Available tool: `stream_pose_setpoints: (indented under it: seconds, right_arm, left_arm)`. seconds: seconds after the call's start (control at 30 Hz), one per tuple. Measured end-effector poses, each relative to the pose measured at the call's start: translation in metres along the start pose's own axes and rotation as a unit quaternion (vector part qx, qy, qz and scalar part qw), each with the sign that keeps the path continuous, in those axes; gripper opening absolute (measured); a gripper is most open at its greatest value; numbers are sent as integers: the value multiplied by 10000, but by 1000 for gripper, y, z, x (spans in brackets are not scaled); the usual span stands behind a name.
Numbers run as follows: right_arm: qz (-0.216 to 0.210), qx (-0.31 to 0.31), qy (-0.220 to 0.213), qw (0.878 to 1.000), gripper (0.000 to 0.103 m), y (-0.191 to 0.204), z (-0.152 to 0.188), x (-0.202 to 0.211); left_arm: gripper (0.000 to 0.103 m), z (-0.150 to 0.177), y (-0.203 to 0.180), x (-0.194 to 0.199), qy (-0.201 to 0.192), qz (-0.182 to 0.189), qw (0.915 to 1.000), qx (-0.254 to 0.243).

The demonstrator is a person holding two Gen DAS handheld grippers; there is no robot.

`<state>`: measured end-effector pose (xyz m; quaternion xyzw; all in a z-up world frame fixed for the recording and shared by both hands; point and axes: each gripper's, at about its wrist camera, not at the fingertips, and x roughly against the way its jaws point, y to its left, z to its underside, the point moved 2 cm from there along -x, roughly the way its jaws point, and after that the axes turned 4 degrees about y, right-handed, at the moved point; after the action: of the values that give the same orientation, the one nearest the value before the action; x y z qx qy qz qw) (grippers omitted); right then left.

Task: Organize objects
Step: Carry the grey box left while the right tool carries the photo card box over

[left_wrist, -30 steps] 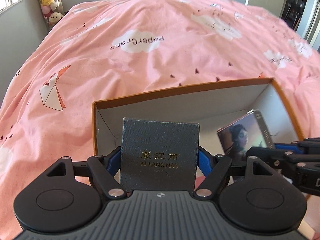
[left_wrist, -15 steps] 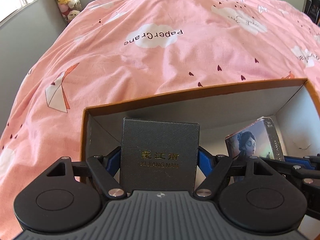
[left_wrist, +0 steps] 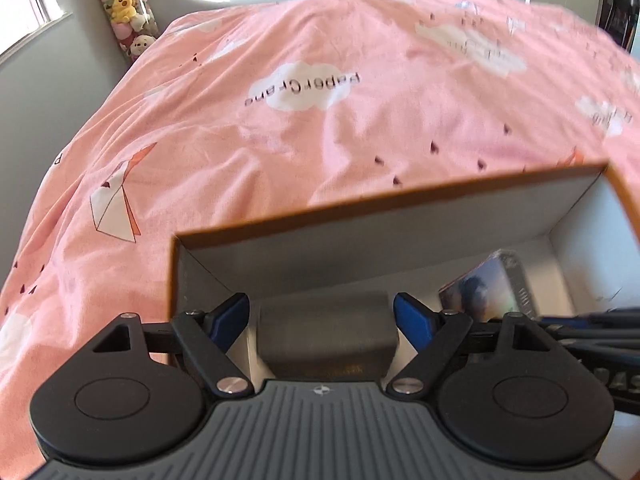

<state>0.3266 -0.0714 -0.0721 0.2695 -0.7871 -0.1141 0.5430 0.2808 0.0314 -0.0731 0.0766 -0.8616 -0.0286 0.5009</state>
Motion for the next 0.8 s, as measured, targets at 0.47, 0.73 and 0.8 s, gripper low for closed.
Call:
stream_pose_setpoints:
  seconds: [0.47, 0.73, 0.8]
  right_arm:
    - [-113, 82, 72, 9999, 24, 9, -2, -3]
    - [-131, 150, 46, 9998, 24, 13, -2, -6]
    - [-128, 197, 44, 9997, 24, 15, -3, -5]
  left_arm:
    - [75, 24, -4, 46, 193, 690, 9819, -1752]
    - [52, 44, -11, 27, 467, 449, 9733, -2202]
    - [51, 41, -11, 24, 375, 293, 9734, -2241]
